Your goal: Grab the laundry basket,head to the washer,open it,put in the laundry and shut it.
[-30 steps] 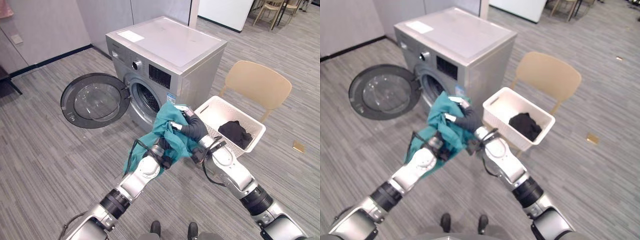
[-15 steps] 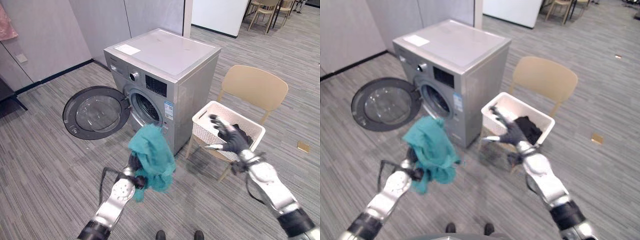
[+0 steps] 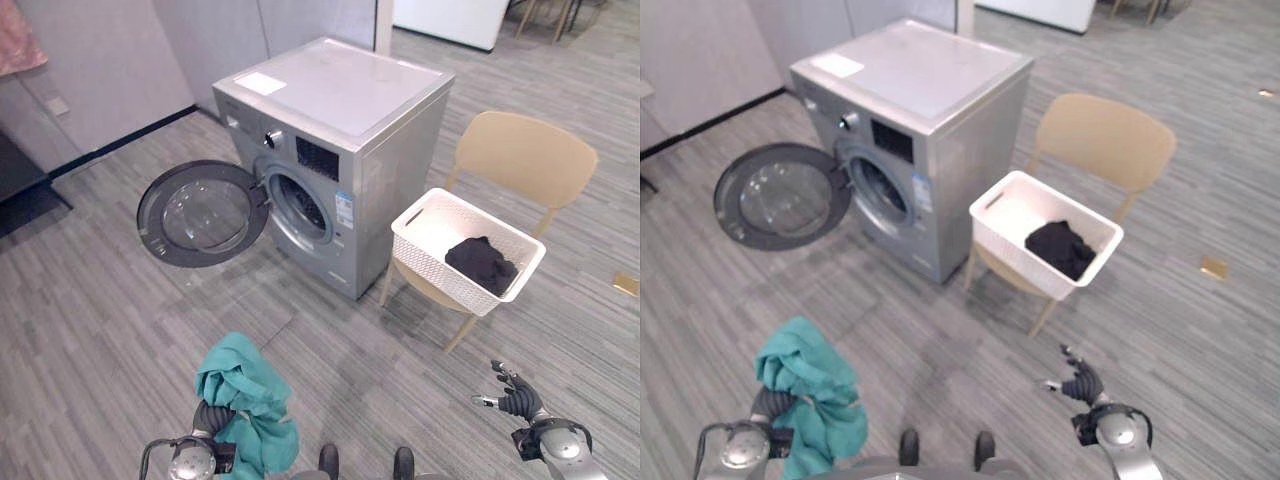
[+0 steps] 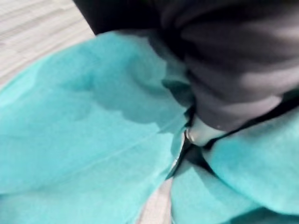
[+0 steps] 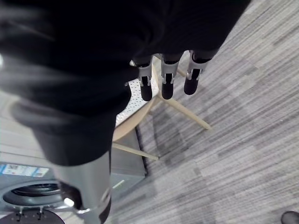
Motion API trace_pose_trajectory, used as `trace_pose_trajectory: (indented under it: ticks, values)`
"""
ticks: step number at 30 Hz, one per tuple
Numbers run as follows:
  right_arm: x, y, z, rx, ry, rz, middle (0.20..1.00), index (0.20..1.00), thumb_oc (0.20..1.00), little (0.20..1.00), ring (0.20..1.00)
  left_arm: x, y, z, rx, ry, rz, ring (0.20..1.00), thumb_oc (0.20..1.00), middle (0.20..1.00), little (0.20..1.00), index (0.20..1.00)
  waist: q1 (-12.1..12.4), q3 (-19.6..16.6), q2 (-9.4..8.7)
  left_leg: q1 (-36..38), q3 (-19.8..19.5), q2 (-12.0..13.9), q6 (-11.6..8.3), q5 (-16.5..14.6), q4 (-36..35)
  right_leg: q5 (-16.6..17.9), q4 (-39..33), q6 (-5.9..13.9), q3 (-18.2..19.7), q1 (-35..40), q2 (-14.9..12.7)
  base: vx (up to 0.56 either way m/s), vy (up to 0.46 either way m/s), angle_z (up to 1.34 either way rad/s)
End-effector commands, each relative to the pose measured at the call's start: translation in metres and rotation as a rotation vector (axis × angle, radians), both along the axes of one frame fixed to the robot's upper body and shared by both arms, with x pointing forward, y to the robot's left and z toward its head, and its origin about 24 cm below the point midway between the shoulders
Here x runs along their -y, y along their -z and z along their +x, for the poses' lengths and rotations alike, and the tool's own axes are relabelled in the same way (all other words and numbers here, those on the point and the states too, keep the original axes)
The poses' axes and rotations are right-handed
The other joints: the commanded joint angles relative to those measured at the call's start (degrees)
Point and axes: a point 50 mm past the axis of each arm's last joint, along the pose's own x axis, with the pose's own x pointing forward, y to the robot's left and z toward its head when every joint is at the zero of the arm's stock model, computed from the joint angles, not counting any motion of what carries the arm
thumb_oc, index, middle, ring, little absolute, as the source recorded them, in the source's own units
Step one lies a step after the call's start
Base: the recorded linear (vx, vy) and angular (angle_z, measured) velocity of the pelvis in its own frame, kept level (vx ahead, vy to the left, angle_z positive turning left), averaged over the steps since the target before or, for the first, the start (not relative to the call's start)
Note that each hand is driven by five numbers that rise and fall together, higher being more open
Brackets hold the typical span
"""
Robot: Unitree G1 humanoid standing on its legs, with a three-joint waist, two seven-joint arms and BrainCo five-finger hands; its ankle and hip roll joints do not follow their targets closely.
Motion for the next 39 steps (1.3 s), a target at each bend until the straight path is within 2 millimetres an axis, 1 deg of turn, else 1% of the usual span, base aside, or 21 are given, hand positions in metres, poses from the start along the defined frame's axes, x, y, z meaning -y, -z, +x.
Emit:
trace_pose_trajectory:
  ticks: [1,6,7,11,13,14,15,16,17,18,21,22,25,28,29,31,33,35,36,37,39]
  values:
    - [-0.004,-0.029,0.033,0.185,-0.033,-0.030,1.000,1.000,1.000,1.000,1.000,-0.013,-0.024,0.031,0.154,-0.044,-0.003,0.200,0.200,0.200,0.200,0.200,1.2,3.3,-2.85,-5.7,1.8,-0.8,-2.03,-4.8,8.0,-11.7,9.1,1.06,-2.8,-0.9,-1.4,-0.05,-0.001,0.48]
    - [-0.008,-0.023,0.035,0.167,-0.030,-0.072,1.000,1.000,1.000,1.000,1.000,-0.010,-0.023,0.034,0.166,-0.066,-0.001,0.200,0.200,0.200,0.200,0.200,1.6,3.9,-4.03,-7.9,13.7,4.7,-2.31,-3.7,7.2,-12.5,7.7,2.20,-10.0,1.3,-3.7,0.08,0.073,0.78]
    - [-0.010,-0.022,0.035,0.161,-0.023,-0.071,1.000,1.000,1.000,1.000,1.000,-0.007,-0.025,0.037,0.172,-0.054,0.007,0.200,0.200,0.200,0.200,0.200,1.2,3.9,-4.27,-9.4,19.8,7.1,-2.59,-2.7,6.8,-12.2,7.7,2.66,-13.2,1.9,-5.1,0.17,0.144,1.05]
    - [-0.013,-0.018,0.035,0.141,-0.036,-0.072,1.000,1.000,1.000,1.000,1.000,-0.007,-0.025,0.038,0.174,-0.045,0.013,0.200,0.200,0.200,0.200,0.200,0.9,3.0,-3.59,-7.2,22.7,8.0,-2.38,-2.1,3.7,-12.6,9.3,3.36,-15.5,1.9,-6.0,0.16,0.191,0.89]
    - [-0.027,-0.018,0.044,0.148,-0.084,-0.061,1.000,1.000,1.000,1.000,1.000,-0.007,-0.029,0.041,0.186,-0.033,0.028,0.200,0.200,0.200,0.200,0.200,2.0,2.4,-5.06,-7.5,20.0,4.9,-0.16,-4.7,5.7,-12.1,13.4,4.39,-15.1,3.3,-9.2,0.55,0.490,0.32]
    - [-0.034,-0.019,0.046,0.160,-0.092,-0.042,1.000,1.000,1.000,1.000,1.000,-0.012,-0.034,0.046,0.205,-0.029,0.047,0.200,0.200,0.200,0.200,0.200,2.1,2.9,-6.20,-6.8,18.6,2.7,1.51,-6.7,6.1,-10.3,19.1,5.05,-12.5,1.7,-10.4,0.40,0.350,0.46]
    - [-0.034,-0.019,0.046,0.160,-0.092,-0.041,1.000,1.000,1.000,1.000,1.000,-0.012,-0.035,0.046,0.205,-0.030,0.048,0.200,0.200,0.200,0.200,0.200,2.1,2.9,-6.31,-6.8,18.6,2.6,1.61,-6.8,6.1,-10.4,19.4,5.19,-12.4,1.6,-10.6,0.38,0.301,0.69]
    - [-0.041,-0.023,0.051,0.182,-0.103,-0.030,1.000,1.000,1.000,1.000,1.000,-0.013,-0.043,0.055,0.235,0.003,0.082,0.200,0.200,0.200,0.200,0.200,0.8,4.0,-6.54,-5.1,15.9,0.4,3.02,-8.5,5.9,-9.0,25.0,5.23,-4.9,-3.5,-7.5,0.17,0.144,0.62]
    - [-0.041,-0.023,0.052,0.182,-0.103,-0.030,1.000,1.000,1.000,1.000,1.000,-0.013,-0.044,0.056,0.236,0.003,0.082,0.200,0.200,0.200,0.200,0.200,0.9,4.0,-6.62,-5.1,16.1,0.3,3.08,-8.6,5.9,-9.2,25.4,5.27,-4.6,-3.8,-7.6,0.22,0.221,0.84]
    - [-0.044,-0.026,0.056,0.198,-0.116,-0.027,1.000,1.000,1.000,1.000,1.000,-0.011,-0.048,0.062,0.259,0.013,0.081,0.200,0.200,0.200,0.200,0.200,-0.1,5.1,-5.47,-4.1,14.8,0.1,3.64,-7.8,5.0,-9.4,26.1,4.55,-0.7,-9.1,-4.0,0.06,0.087,0.85]
    - [-0.047,-0.031,0.060,0.219,-0.135,-0.022,1.000,1.000,1.000,1.000,1.000,-0.003,-0.046,0.066,0.261,0.035,0.062,0.200,0.200,0.200,0.200,0.200,-1.3,6.5,-4.74,-0.3,12.2,-1.0,4.03,-9.1,3.4,-9.0,22.0,3.25,0.7,-13.9,-2.6,0.38,0.073,0.48]
    - [-0.046,-0.029,0.058,0.207,-0.130,-0.018,1.000,1.000,1.000,1.000,1.000,0.001,-0.044,0.067,0.250,0.048,0.052,0.200,0.200,0.200,0.200,0.200,-2.2,7.2,-4.80,1.6,10.2,-2.1,4.00,-10.3,3.4,-6.5,17.6,3.83,2.0,-16.2,-1.9,0.20,-0.028,0.29]
    - [-0.046,-0.026,0.056,0.193,-0.129,-0.024,1.000,1.000,1.000,1.000,1.000,0.006,-0.042,0.069,0.248,0.065,0.037,0.200,0.200,0.200,0.200,0.200,-3.0,7.5,-4.96,3.0,7.8,-2.9,3.56,-11.4,3.6,-3.8,11.7,4.84,2.5,-17.7,-2.1,0.27,-0.076,0.70]
    - [-0.046,-0.023,0.053,0.181,-0.141,-0.035,1.000,1.000,1.000,1.000,1.000,0.015,-0.041,0.070,0.240,0.127,0.039,0.200,0.200,0.200,0.200,0.200,-3.2,7.3,-5.42,5.1,6.2,-3.9,2.84,-14.7,6.0,-1.9,10.1,5.37,-1.2,-18.6,-4.4,0.32,-0.146,0.68]
    - [-0.046,-0.023,0.053,0.181,-0.141,-0.035,1.000,1.000,1.000,1.000,1.000,0.015,-0.041,0.070,0.239,0.127,0.039,0.200,0.200,0.200,0.200,0.200,-3.3,7.3,-5.40,5.1,6.1,-3.9,2.84,-14.8,6.2,-1.9,10.1,5.38,-1.3,-18.5,-4.4,0.45,-0.247,0.41]
    - [-0.042,-0.019,0.048,0.162,-0.141,-0.047,1.000,1.000,1.000,1.000,1.000,0.023,-0.033,0.061,0.206,0.155,0.015,0.200,0.200,0.200,0.200,0.200,-4.4,5.1,-5.57,5.9,6.9,-2.1,0.25,-16.4,11.4,-2.1,10.3,3.77,-0.9,-15.1,-4.2,0.42,-0.252,0.14]
    - [-0.039,-0.020,0.047,0.163,-0.130,-0.045,1.000,1.000,1.000,1.000,1.000,0.027,-0.031,0.059,0.192,0.168,0.002,0.200,0.200,0.200,0.200,0.200,-4.6,4.9,-5.65,2.9,8.7,0.8,-1.16,-13.6,21.8,-2.8,9.4,2.21,-0.7,-11.7,-2.9,0.26,-0.211,0.48]
    - [-0.033,-0.019,0.045,0.150,-0.118,-0.058,1.000,1.000,1.000,1.000,1.000,0.031,-0.029,0.059,0.190,0.173,-0.009,0.200,0.200,0.200,0.200,0.200,-4.6,4.8,-5.72,0.5,10.7,3.5,-1.51,-10.9,27.0,-4.9,8.9,0.60,-0.7,-9.2,-2.0,0.20,-0.158,0.03]
    - [-0.031,-0.018,0.044,0.141,-0.113,-0.067,1.000,1.000,1.000,1.000,1.000,0.032,-0.029,0.060,0.189,0.174,-0.014,0.200,0.200,0.200,0.200,0.200,-4.5,4.9,-5.78,-0.6,11.7,4.4,-1.22,-10.3,27.5,-5.6,9.0,0.16,-0.7,-8.5,-1.9,0.23,-0.126,-0.67]
    - [-0.026,-0.018,0.045,0.142,-0.094,-0.081,1.000,1.000,1.000,1.000,1.000,0.035,-0.029,0.063,0.190,0.183,-0.016,0.200,0.200,0.200,0.200,0.200,-3.8,5.6,-5.92,-3.7,12.7,5.1,-0.15,-12.0,25.5,-7.3,9.1,-0.08,-0.4,-6.8,-1.6,0.22,-0.075,-0.55]
    - [-0.022,-0.019,0.044,0.144,-0.079,-0.085,1.000,1.000,1.000,1.000,1.000,0.037,-0.028,0.062,0.185,0.194,-0.012,0.200,0.200,0.200,0.200,0.200,-3.6,5.9,-5.85,-5.0,12.2,4.5,-0.11,-11.7,21.0,-8.0,9.2,0.21,0.2,-6.0,-1.2,0.23,-0.011,-0.48]
